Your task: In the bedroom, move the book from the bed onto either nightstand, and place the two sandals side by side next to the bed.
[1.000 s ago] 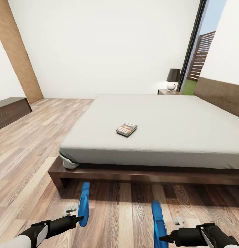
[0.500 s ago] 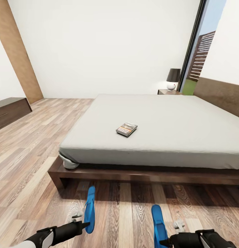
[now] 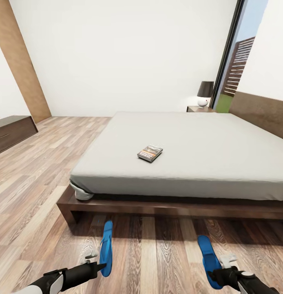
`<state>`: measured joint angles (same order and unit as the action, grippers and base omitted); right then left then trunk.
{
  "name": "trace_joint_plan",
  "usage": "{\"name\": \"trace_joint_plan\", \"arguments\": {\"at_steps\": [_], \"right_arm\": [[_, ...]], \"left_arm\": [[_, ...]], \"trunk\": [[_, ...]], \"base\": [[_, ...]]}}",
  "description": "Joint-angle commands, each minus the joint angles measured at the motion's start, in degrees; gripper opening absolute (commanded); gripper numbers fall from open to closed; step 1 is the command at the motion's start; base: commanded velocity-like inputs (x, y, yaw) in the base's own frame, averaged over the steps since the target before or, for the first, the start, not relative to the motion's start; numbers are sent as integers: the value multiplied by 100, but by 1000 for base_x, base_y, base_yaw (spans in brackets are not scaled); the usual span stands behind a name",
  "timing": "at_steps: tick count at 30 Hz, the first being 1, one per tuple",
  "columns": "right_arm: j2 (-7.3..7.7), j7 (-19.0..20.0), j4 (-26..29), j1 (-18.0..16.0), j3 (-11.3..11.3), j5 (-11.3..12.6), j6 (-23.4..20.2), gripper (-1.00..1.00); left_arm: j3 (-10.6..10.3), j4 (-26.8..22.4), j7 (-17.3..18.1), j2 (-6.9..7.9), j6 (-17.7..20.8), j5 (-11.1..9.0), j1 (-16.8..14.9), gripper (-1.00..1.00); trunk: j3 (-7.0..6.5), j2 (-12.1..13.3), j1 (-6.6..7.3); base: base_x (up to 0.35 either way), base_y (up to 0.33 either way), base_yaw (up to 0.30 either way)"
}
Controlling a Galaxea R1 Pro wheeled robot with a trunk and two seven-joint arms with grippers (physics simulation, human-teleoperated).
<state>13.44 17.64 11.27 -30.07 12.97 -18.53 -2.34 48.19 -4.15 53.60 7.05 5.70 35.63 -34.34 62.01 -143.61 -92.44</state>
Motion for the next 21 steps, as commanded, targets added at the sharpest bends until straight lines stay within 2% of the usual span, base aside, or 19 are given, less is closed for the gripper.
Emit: {"name": "trace_joint_plan", "arguments": {"at_steps": [1, 17, 21], "right_arm": [[-8, -24, 7, 1, 4, 12, -29, -100], [-5, -24, 7, 1, 4, 8, -29, -100], [0, -17, 7, 0, 4, 8, -29, -100]], "left_arm": [[51, -7, 28, -2, 54, 32, -3, -100], [51, -18, 22, -2, 54, 32, -3, -100], [45, -51, -55, 44, 56, 32, -3, -100]], "trunk": [[5, -2, 1], [5, -2, 1], [5, -2, 1]], "base": [[0, 0, 0], [0, 0, 0], [0, 0, 0]]}}
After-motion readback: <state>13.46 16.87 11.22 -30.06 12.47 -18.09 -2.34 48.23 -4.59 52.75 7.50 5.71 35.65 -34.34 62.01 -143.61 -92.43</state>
